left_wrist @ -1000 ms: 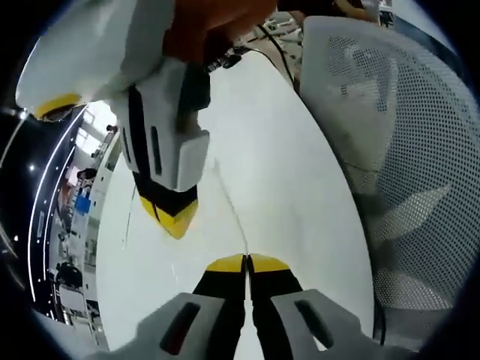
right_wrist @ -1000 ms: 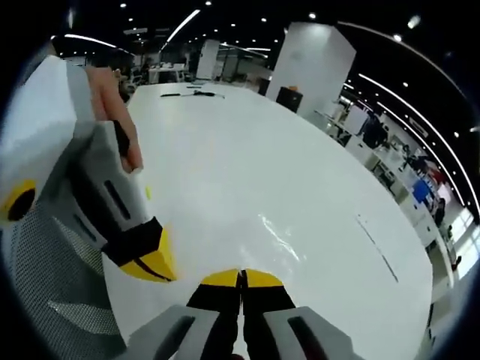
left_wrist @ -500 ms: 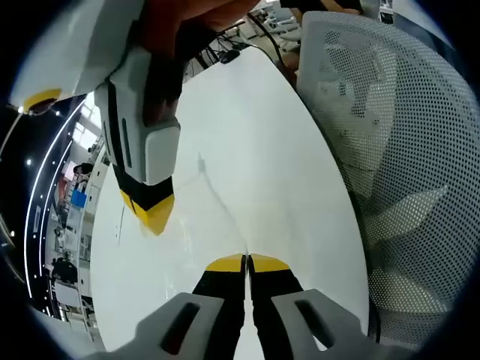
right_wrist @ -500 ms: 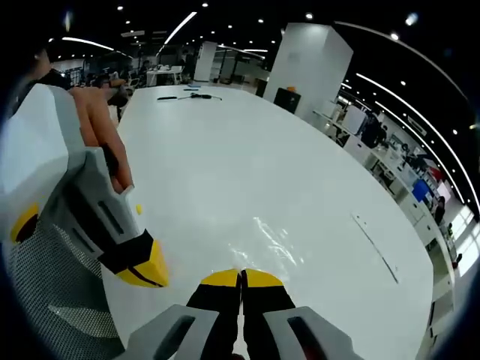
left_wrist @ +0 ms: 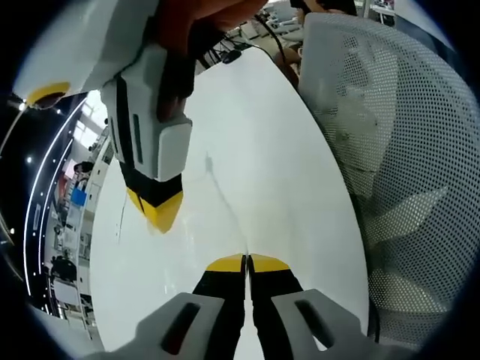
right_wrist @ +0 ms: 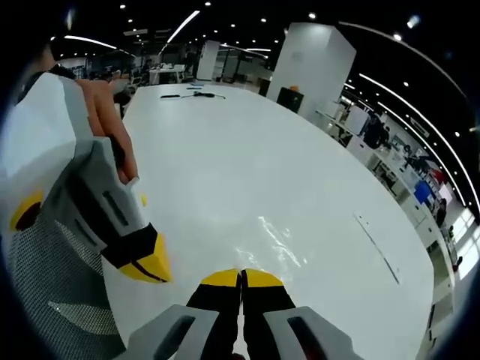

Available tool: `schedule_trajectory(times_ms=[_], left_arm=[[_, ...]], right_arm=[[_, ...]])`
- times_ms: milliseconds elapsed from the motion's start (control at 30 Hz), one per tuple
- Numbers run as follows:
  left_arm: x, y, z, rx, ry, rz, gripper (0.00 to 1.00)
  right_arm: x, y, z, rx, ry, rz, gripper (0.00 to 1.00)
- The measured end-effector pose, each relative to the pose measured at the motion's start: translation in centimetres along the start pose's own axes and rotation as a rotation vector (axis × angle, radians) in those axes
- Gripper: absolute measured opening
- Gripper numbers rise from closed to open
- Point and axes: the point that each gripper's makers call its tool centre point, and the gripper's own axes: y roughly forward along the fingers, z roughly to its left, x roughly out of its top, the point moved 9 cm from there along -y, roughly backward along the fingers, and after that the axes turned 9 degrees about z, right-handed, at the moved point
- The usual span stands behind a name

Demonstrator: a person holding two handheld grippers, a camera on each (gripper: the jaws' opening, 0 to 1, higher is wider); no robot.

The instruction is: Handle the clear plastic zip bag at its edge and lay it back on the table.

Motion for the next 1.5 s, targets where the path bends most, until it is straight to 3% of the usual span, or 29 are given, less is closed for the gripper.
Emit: schedule_trajectory(times_ms=[800, 1033, 1133, 1500], left_arm=[[-0.1, -0.5, 1.4, 0.057, -0.044, 0.013, 0.00], [-0.3, -0.4, 1.4, 0.057, -0.043, 0.021, 0.00], [-0.4, -0.1, 1.2, 0.060, -0.039, 0.026, 0.00], [-0.7, 1.7, 0.5, 0.054, 0.004, 0.052, 0.00]], right_arm=[[-0.1, 0.9, 0.7, 0.047, -0.040, 0.003, 0.00], [-0.3, 0.6, 1.2, 0.081, -0.040, 0.011, 0.08], [-0.7, -0.1, 1.8, 0.089, -0.066, 0.025, 0.15], [-3.3, -0.5, 2.8, 0.082, -0.061, 0.043, 0.16]])
